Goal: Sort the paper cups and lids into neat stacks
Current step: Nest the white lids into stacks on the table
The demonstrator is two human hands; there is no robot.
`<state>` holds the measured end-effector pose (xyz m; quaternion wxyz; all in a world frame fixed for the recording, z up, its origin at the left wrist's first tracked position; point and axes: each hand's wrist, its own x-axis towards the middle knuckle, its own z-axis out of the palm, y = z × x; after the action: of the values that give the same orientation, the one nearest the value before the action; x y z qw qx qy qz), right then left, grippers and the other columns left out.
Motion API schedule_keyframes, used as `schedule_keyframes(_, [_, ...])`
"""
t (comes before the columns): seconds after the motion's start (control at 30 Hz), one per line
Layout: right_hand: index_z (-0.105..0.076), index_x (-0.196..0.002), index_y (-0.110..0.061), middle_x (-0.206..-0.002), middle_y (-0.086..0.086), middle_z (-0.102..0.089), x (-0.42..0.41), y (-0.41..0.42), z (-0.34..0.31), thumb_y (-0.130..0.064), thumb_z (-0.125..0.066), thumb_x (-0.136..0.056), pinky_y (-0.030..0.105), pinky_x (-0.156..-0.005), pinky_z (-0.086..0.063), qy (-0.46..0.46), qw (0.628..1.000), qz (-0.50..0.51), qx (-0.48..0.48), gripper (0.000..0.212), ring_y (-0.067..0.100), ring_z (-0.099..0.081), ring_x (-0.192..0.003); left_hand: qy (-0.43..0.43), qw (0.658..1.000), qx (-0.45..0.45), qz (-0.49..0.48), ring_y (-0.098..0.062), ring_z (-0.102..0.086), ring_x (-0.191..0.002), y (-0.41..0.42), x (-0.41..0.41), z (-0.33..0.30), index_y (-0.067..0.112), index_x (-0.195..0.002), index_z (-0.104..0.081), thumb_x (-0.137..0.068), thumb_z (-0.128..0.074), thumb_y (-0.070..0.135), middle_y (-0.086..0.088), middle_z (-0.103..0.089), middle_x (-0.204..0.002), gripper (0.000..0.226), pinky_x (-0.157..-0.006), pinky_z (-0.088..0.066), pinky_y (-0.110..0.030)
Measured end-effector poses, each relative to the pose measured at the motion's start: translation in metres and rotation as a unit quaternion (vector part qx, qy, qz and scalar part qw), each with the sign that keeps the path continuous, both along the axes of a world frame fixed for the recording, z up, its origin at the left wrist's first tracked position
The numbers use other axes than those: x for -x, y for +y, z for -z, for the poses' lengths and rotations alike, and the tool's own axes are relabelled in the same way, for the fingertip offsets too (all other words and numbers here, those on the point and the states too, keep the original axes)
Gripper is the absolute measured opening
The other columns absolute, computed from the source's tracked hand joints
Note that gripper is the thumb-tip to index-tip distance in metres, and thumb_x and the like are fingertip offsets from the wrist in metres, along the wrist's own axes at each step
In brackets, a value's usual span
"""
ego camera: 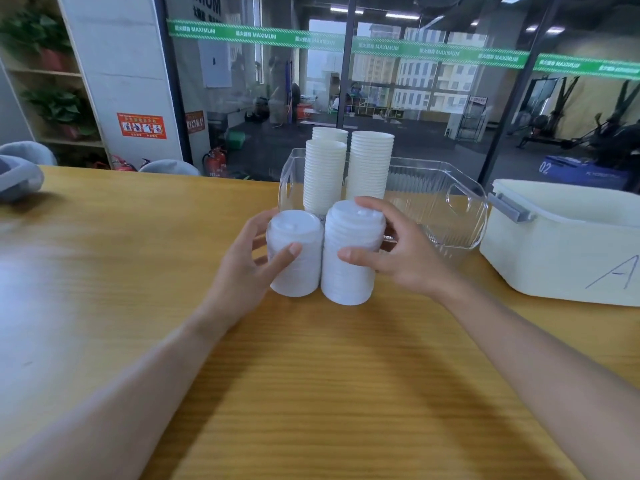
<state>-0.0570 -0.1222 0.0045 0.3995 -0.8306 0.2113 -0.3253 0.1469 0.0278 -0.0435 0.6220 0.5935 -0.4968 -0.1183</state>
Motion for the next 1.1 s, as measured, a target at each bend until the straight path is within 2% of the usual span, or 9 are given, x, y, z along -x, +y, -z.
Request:
schedule_keyframes(0.1, [-0.058, -0.132, -0.053, -0.137, -0.018, -0.059, -0.005, -0.001, 0.005, -0.069, -0.087, -0.062, 0.043, -0.100, -0.058, -0.026, 0.999, 0.029, -0.009, 0.077, 0.005, -0.061, -0.120, 0.007, 1.000, 0.002, 0.005, 0.003, -0.058, -0.124, 0.000, 0.001, 0.000, 0.039, -0.137, -0.052, -0.085, -0.073, 0.046, 0.026, -0.064, -0.130, 0.056, -0.092, -0.052, -0.015])
schedule_keyframes(0.33, [-0.039, -0.154, -0.037, -0.144, -0.017, -0.054, -0.002, -0.003, 0.011, -0.059, -0.090, -0.062, 0.035, -0.108, -0.051, 0.000, 0.999, 0.040, 0.021, 0.108, 0.002, -0.057, -0.126, 0.019, 1.000, 0.000, 0.004, 0.002, -0.056, -0.127, -0.002, 0.001, 0.002, 0.036, -0.143, -0.050, -0.087, -0.073, 0.045, 0.025, -0.061, -0.134, 0.061, -0.098, -0.051, -0.019])
schedule_keyframes(0.5, [-0.042, -0.152, -0.035, -0.144, -0.017, -0.055, -0.004, 0.008, 0.015, -0.057, -0.087, -0.067, 0.033, -0.109, -0.050, -0.012, 0.998, 0.062, 0.013, 0.100, 0.005, -0.056, -0.129, 0.010, 1.000, -0.006, -0.013, 0.005, -0.055, -0.127, -0.001, 0.004, 0.001, 0.037, -0.143, -0.049, -0.085, -0.073, 0.051, 0.029, -0.061, -0.133, 0.064, -0.101, -0.050, -0.026])
schedule_keyframes(0.63, [-0.046, -0.147, -0.035, -0.138, -0.020, -0.059, -0.010, 0.011, 0.016, -0.068, -0.082, -0.070, 0.032, -0.109, -0.050, -0.051, 0.996, 0.069, -0.034, 0.091, -0.001, -0.057, -0.126, 0.008, 1.000, -0.008, -0.027, 0.007, -0.055, -0.126, -0.001, 0.003, 0.003, 0.036, -0.145, -0.048, -0.084, -0.073, 0.053, 0.029, -0.060, -0.133, 0.068, -0.105, -0.052, -0.032])
schedule_keyframes(0.8, [-0.035, -0.155, -0.034, -0.137, -0.020, -0.055, -0.010, 0.010, 0.018, -0.064, -0.082, -0.070, 0.024, -0.105, -0.047, -0.064, 0.993, 0.079, -0.052, 0.102, -0.008, -0.054, -0.123, 0.012, 0.999, -0.013, -0.045, 0.002, -0.052, -0.132, 0.000, 0.003, 0.003, 0.027, -0.150, -0.044, -0.084, -0.075, 0.057, 0.018, -0.056, -0.143, 0.079, -0.112, -0.048, -0.037])
schedule_keyframes(0.87, [-0.036, -0.156, -0.032, -0.142, -0.016, -0.055, -0.003, 0.008, 0.019, -0.070, -0.083, -0.068, 0.028, -0.110, -0.046, -0.069, 0.993, 0.085, -0.050, 0.107, -0.003, -0.054, -0.128, -0.011, 0.997, -0.007, -0.070, 0.003, -0.050, -0.134, 0.003, 0.006, 0.002, 0.024, -0.149, -0.045, -0.089, -0.075, 0.056, 0.017, -0.055, -0.144, 0.075, -0.114, -0.046, -0.037])
schedule_keyframes(0.93, [-0.040, -0.153, -0.032, -0.144, -0.016, -0.055, 0.013, 0.010, 0.019, -0.074, -0.080, -0.065, 0.030, -0.114, -0.044, -0.065, 0.993, 0.095, -0.037, 0.106, -0.003, -0.052, -0.131, -0.057, 0.991, 0.013, -0.120, 0.001, -0.048, -0.134, 0.008, 0.015, -0.002, 0.021, -0.147, -0.048, -0.094, -0.073, 0.039, 0.013, -0.054, -0.143, 0.061, -0.115, -0.043, -0.038])
schedule_keyframes(1.0, [-0.047, -0.148, -0.032, -0.142, -0.018, -0.056, 0.034, 0.014, 0.015, -0.073, -0.079, -0.069, 0.031, -0.114, -0.044, -0.056, 0.992, 0.108, -0.022, 0.095, -0.005, -0.053, -0.130, -0.102, 0.978, 0.049, -0.175, -0.006, -0.048, -0.135, 0.015, 0.030, -0.010, 0.020, -0.144, -0.051, -0.097, -0.068, 0.025, 0.013, -0.052, -0.142, 0.050, -0.115, -0.042, -0.036])
schedule_keyframes(1.1, [-0.053, -0.143, -0.034, -0.139, -0.019, -0.058, 0.072, 0.020, 0.007, -0.067, -0.076, -0.073, 0.033, -0.114, -0.045, -0.042, 0.990, 0.134, -0.011, 0.080, -0.004, -0.053, -0.129, -0.172, 0.965, 0.080, -0.182, -0.010, -0.050, -0.131, 0.021, 0.064, -0.023, 0.022, -0.137, -0.055, -0.092, -0.061, 0.021, 0.023, -0.051, -0.136, 0.046, -0.106, -0.038, -0.016])
